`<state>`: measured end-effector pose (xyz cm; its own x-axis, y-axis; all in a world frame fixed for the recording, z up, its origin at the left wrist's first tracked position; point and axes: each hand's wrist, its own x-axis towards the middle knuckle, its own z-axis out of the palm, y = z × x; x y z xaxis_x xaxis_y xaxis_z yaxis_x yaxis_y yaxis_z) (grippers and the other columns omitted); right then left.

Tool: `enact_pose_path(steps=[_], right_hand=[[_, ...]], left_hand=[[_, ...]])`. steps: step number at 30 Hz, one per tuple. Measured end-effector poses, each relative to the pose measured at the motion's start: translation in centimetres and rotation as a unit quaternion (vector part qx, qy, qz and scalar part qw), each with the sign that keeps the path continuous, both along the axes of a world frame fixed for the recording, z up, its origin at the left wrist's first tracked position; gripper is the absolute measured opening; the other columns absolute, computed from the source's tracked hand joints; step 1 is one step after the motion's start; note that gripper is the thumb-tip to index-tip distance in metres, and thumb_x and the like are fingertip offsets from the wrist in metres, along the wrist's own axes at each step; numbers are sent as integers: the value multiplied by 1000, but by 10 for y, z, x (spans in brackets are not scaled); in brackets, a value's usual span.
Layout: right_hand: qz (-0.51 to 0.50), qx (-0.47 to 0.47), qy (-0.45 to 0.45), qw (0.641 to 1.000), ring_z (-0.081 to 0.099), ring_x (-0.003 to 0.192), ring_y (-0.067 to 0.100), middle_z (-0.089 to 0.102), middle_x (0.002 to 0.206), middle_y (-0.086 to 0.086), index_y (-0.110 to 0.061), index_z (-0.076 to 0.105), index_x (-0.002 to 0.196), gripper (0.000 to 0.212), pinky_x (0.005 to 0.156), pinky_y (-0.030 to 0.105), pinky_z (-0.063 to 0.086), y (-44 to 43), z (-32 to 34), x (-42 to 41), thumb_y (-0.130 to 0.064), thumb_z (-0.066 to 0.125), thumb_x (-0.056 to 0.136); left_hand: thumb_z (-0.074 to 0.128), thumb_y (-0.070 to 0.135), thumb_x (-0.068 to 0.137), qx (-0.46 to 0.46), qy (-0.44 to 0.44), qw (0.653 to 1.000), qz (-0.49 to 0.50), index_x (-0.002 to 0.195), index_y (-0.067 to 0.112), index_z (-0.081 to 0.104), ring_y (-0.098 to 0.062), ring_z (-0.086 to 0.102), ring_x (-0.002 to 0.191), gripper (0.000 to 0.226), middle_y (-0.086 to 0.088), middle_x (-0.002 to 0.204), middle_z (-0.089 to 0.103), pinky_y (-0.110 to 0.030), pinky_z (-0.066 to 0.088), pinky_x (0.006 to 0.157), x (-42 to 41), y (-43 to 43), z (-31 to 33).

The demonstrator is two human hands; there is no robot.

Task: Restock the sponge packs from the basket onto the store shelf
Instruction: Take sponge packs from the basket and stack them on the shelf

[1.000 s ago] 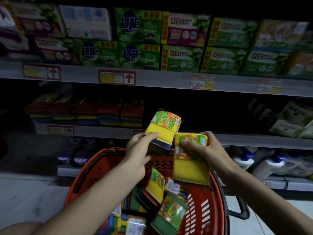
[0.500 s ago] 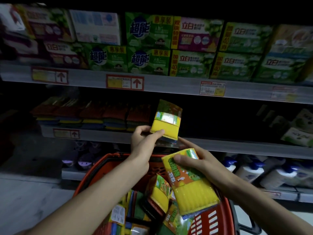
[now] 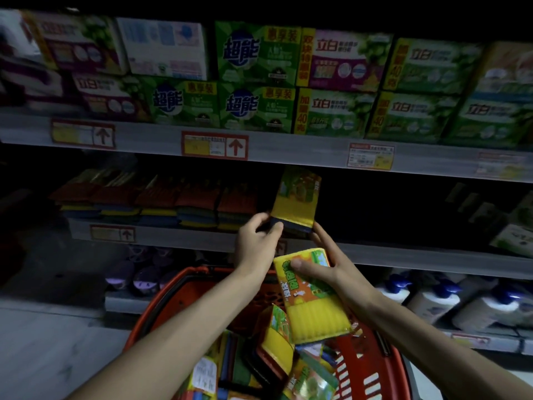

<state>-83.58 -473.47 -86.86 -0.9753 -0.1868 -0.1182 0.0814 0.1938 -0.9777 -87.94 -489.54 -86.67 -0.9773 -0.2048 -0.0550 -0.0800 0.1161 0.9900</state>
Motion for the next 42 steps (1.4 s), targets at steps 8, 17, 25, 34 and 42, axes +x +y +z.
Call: enact_pose_path(steps=[8,17,25,34,42], right_hand=[[-25,0,-39,999,76,97,14,65,126,-9,-38,19,161,110,86,35,62,-3,-5,-18,-36,87,74],[-24,-17,-66,997,77,91,20,71,119,7,-36,29,158,108,72,30,61,-7,5,-27,-42,86,67],[-20,-33,-69,997,78,80,22,77,103,10,-37,45,141,77,65,29,59,-13,12,-35,-38,84,74],[-33,-31,-94,995,76,73,19,78,86,2,-21,54,121,53,62,29,58,-13,11,-39,-36,84,79],[-22,0,-85,996,77,75,20,77,93,7,-21,57,116,47,63,29,59,-14,9,-39,-36,84,80]], left_hand=[[61,16,102,24,-51,998,-24,156,17,41,-19,45,142,58,-4,158,44,-26,38,100,-3,-4,-7],[63,19,94,43,-84,996,-2,155,18,40,-25,60,129,65,-6,151,53,-49,48,109,-9,-7,-13],[58,17,99,35,-112,993,11,139,14,55,-21,66,104,41,-6,110,70,-51,51,102,-9,-9,-3],[59,20,96,72,-125,989,17,107,16,63,-25,66,92,12,-10,93,67,-57,49,100,-12,-10,-3],[59,19,96,97,-120,988,25,147,9,48,-28,67,108,53,-6,111,67,-52,51,103,-14,-13,0]])
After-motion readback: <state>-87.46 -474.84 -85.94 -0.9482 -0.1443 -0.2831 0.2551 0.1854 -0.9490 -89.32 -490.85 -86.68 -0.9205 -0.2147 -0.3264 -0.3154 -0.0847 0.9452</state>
